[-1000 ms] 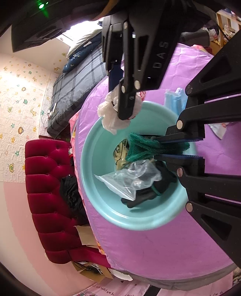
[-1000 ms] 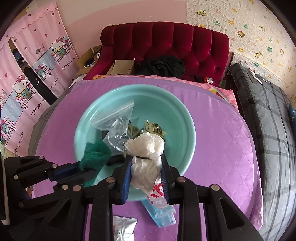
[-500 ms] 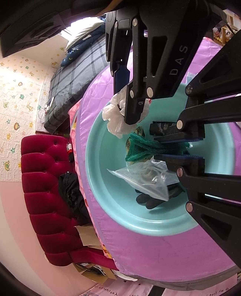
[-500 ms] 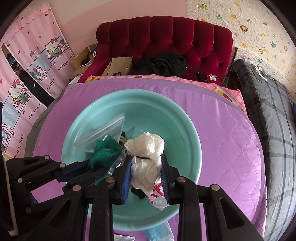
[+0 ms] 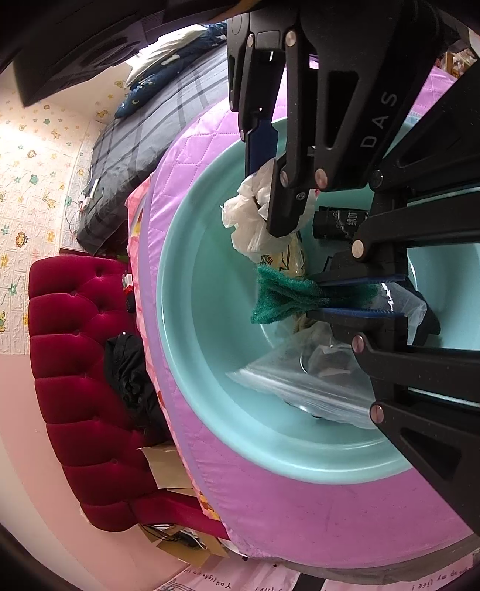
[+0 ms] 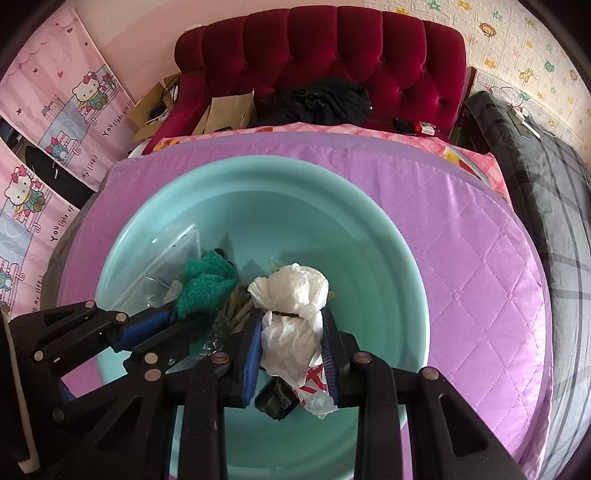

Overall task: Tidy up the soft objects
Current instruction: 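Open both tools to drop the green pad and white bag into the basin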

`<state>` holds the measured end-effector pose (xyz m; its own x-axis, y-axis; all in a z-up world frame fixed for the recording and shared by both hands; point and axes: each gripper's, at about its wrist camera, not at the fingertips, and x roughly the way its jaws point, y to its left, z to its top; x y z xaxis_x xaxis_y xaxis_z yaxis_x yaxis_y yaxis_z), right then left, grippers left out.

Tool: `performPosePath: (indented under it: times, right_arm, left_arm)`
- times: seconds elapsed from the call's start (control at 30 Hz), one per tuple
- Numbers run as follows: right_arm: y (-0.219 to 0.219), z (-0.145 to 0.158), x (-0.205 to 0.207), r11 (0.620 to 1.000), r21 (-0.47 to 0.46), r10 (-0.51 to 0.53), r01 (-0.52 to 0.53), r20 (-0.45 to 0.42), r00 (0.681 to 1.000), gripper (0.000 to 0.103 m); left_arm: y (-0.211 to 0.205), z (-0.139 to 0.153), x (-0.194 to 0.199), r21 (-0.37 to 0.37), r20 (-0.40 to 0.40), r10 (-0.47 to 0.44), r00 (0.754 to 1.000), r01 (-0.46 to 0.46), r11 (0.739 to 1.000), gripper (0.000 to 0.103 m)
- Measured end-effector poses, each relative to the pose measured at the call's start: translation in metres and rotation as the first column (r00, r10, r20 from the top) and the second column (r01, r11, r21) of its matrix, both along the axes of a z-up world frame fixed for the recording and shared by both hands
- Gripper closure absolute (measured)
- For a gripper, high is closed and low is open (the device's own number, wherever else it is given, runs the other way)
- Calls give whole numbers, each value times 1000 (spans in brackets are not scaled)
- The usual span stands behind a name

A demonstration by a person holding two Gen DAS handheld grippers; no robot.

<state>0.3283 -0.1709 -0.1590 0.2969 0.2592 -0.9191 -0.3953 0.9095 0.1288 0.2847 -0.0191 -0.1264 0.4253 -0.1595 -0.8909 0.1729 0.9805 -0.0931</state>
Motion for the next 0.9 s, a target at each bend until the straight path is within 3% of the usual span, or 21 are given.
performPosePath:
  times: [0.27,0.3,0.33,0.4,0.43,0.47,0.53,0.57,0.63,0.7,0.9]
  right_arm:
    - [1,3,2,1000,24,-17,17,0,1000,67]
    - [0,4,1,999,26,-18,18,2,1000,66]
    - [-1,7,1,999,32,-22,22,4,1000,62]
    - [-2,10,1,999,36,-27,27,10,1000,56]
    - [-2,13,0,999,43,-29,28,15,999,51]
    - [-3,14,-1,999,45,-30,29,19,999,48]
    - [-3,17,-2,999,37,-34,33,30,999,34]
    - [-3,18,-3,999,34,-34,33,33,999,30]
    - [-4,20,-5,999,30,-38,37,43,998,12]
    - [-6,23,-8,999,32,-40,38,56,998,1]
    - [-9,32,-20,999,32,-38,35,93,995,0]
  left_arm:
    - [-1,6,-2,17,23,-12,1000,12,1000,90]
    - [0,7,-3,18,28,-6,1000,6,1000,85]
    - [0,9,-2,19,33,-2,999,1,1000,79]
    - [1,12,-3,24,46,10,999,-11,1000,53]
    - [1,13,-4,23,51,13,999,-14,1000,27]
    - [2,15,-5,16,56,15,998,-16,1000,13]
    - [2,19,-6,20,75,14,997,-16,1000,11]
    - [2,21,-8,43,91,19,996,-23,999,2]
    - [3,26,-11,58,115,28,993,-35,998,0]
    - [5,27,-14,57,120,37,992,-44,997,0]
    - [7,35,-28,74,134,41,990,-52,996,0]
